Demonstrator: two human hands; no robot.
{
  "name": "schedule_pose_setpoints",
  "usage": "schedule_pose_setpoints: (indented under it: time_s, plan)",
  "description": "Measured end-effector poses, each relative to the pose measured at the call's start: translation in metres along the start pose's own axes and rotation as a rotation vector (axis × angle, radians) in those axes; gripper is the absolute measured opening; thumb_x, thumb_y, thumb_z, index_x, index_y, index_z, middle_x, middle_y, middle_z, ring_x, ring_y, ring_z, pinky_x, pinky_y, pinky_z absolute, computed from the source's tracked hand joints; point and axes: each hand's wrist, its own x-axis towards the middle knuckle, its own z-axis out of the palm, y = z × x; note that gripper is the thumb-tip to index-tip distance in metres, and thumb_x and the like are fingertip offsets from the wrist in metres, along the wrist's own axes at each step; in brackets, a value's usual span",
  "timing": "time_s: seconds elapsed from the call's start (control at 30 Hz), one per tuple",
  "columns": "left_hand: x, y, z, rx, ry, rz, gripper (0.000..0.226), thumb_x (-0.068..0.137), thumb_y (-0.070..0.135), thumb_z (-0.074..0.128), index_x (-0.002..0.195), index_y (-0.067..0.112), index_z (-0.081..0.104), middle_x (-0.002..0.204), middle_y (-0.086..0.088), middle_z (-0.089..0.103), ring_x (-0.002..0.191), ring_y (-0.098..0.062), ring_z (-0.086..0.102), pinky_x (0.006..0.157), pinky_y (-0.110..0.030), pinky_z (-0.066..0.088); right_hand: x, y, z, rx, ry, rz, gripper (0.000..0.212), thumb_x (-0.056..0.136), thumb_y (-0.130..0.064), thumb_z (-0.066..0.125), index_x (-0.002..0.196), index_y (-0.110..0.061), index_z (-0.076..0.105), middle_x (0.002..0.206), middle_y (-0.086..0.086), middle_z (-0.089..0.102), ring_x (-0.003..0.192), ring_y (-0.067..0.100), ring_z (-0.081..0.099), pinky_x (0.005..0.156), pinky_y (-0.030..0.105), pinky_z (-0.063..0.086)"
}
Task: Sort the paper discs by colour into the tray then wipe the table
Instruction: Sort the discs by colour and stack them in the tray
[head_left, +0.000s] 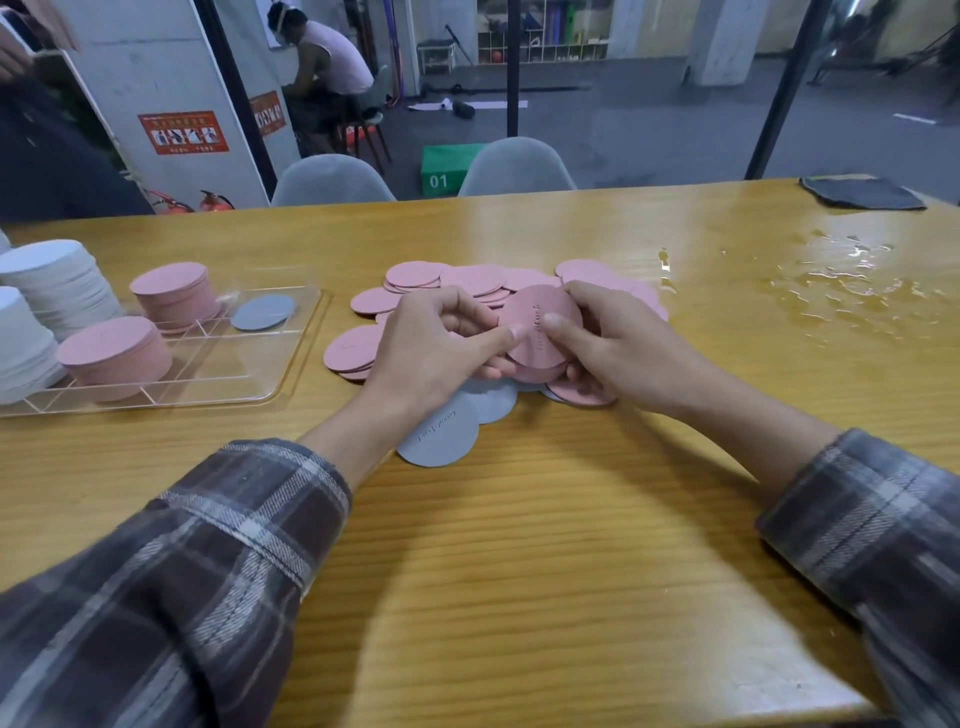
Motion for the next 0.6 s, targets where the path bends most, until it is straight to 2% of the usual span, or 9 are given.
schedule_pose_setpoints:
  time_s: [0.1,0.17,0.2,0.27,0.33,0.4,0.47,0.6]
  plan:
    - [0.004,-0.008,0.001,0.284,0.062,0.162,0.022,0.08,0.03,0.089,0.087,0.016,0.073,0.081,0.004,0.076,0.07,-0.003,0.069,0.071,-0.018,0.054,0.002,0.002,-0.005,-0.084,0.064,-0.057,0.016,0.104,-0.024,0.056,0.089,-0.02,0.057,0.067,-0.009,0.061,0.062,0.011,0.061,0.059,0.029,0.045]
    - [0.006,-0.012,0.003,0.465,0.048,0.236,0.024,0.083,0.039,0.084,0.095,0.02,0.075,0.093,0.008,0.073,0.074,0.003,0.059,0.071,-0.009,0.042,0.004,0.005,-0.008,-0.141,0.105,-0.065,0.01,0.103,-0.024,0.057,0.096,-0.018,0.06,0.07,-0.013,0.06,0.068,0.009,0.059,0.063,0.029,0.043]
    - [0.007,-0.015,0.005,0.538,0.015,0.245,0.031,0.084,0.045,0.081,0.101,0.02,0.075,0.099,0.007,0.07,0.08,0.003,0.057,0.075,-0.011,0.041,0.004,0.006,-0.009,-0.154,0.114,-0.055,0.01,0.103,-0.025,0.057,0.098,-0.016,0.061,0.07,-0.013,0.06,0.068,0.01,0.059,0.064,0.03,0.043]
    - [0.008,-0.02,0.009,0.639,-0.052,0.236,0.044,0.082,0.057,0.079,0.107,0.021,0.075,0.104,0.004,0.066,0.096,-0.007,0.057,0.087,-0.026,0.046,0.006,0.01,-0.01,-0.175,0.118,-0.033,0.014,0.102,-0.026,0.056,0.101,-0.013,0.062,0.07,-0.009,0.061,0.069,0.015,0.059,0.065,0.035,0.044]
    - [0.007,-0.017,0.01,0.656,-0.078,0.226,0.044,0.081,0.058,0.079,0.106,0.021,0.076,0.105,0.001,0.065,0.102,-0.016,0.058,0.091,-0.035,0.047,0.006,0.011,-0.011,-0.202,0.131,-0.022,0.017,0.102,-0.026,0.056,0.102,-0.011,0.062,0.073,-0.004,0.063,0.075,0.023,0.06,0.068,0.038,0.045]
    - [0.006,-0.015,0.008,0.632,-0.086,0.216,0.044,0.081,0.054,0.081,0.111,0.022,0.077,0.106,0.003,0.065,0.097,-0.013,0.057,0.086,-0.03,0.043,0.006,0.011,-0.012,-0.226,0.16,-0.02,0.017,0.102,-0.026,0.056,0.103,-0.011,0.063,0.083,0.002,0.068,0.083,0.027,0.061,0.075,0.042,0.049]
    - [0.005,-0.012,0.005,0.601,-0.09,0.219,0.042,0.079,0.049,0.085,0.111,0.022,0.078,0.101,0.008,0.068,0.084,-0.005,0.055,0.079,-0.026,0.042,0.006,0.011,-0.013,-0.234,0.184,-0.02,0.016,0.102,-0.027,0.055,0.106,-0.013,0.064,0.092,0.004,0.07,0.091,0.028,0.062,0.081,0.043,0.05]
    - [0.005,-0.013,-0.004,0.509,-0.076,0.225,0.028,0.075,0.036,0.09,0.098,0.025,0.08,0.086,0.008,0.074,0.073,-0.006,0.061,0.071,-0.022,0.051,0.006,0.014,-0.014,-0.243,0.198,-0.009,0.012,0.103,-0.027,0.054,0.102,-0.017,0.061,0.093,0.003,0.068,0.094,0.03,0.058,0.073,0.036,0.041]
